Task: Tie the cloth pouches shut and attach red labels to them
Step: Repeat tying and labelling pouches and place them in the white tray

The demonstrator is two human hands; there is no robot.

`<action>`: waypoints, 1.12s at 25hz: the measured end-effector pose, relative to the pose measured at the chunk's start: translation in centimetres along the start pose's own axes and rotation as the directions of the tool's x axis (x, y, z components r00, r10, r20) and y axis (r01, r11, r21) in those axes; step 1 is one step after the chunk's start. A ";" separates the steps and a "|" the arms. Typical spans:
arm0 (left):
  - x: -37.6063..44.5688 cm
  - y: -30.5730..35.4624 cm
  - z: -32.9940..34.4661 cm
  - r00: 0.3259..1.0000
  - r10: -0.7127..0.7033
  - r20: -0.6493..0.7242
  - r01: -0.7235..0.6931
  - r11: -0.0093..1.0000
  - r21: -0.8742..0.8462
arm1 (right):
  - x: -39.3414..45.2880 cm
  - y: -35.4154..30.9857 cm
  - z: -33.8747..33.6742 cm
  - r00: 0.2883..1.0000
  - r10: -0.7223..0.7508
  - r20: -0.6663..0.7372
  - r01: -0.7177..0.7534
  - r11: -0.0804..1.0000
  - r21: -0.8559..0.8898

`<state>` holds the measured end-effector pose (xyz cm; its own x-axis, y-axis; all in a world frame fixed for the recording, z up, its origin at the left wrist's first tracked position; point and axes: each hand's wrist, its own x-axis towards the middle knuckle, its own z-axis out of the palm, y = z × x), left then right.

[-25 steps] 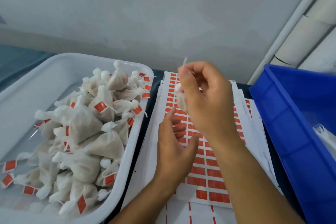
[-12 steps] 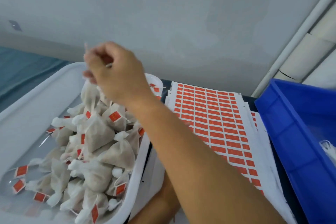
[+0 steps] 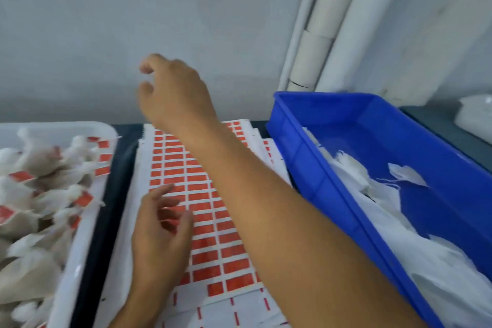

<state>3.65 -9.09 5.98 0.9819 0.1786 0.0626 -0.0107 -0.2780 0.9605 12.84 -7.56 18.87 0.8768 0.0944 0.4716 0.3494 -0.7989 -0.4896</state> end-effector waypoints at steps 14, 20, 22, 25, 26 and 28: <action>-0.6 -6.5 -6.4 0.997 -0.024 -0.070 0.031 0.993 0.113 | -4.2 21.0 -16.3 0.600 0.756 0.261 -0.476 0.600 -0.643; -0.5 -6.4 -6.0 0.999 -0.014 -0.032 0.018 0.995 0.102 | -5.7 22.2 -14.1 0.565 0.774 0.287 -0.449 0.580 -0.680; -0.4 -6.3 -6.1 0.999 -0.020 -0.032 0.023 0.994 0.109 | -6.3 22.9 -13.1 0.659 0.731 0.178 -0.453 0.575 -0.681; -0.5 -6.1 -6.0 0.999 -0.025 -0.033 0.028 0.995 0.095 | -6.9 24.0 -12.6 0.678 0.724 0.125 -0.464 0.554 -0.691; -0.6 -6.1 -6.1 0.999 -0.020 -0.038 0.023 0.995 0.098 | -7.1 24.2 -12.6 0.647 0.747 0.152 -0.464 0.544 -0.699; -0.6 -6.1 -6.1 0.999 -0.014 -0.042 0.019 0.994 0.112 | -7.5 24.8 -12.5 0.608 0.774 0.180 -0.463 0.529 -0.711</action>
<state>2.00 -1.74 1.69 0.9732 0.2218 0.0602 0.0290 -0.3785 0.9251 10.78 -35.51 12.32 0.8625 -0.4536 -0.2243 -0.4559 -0.8889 0.0442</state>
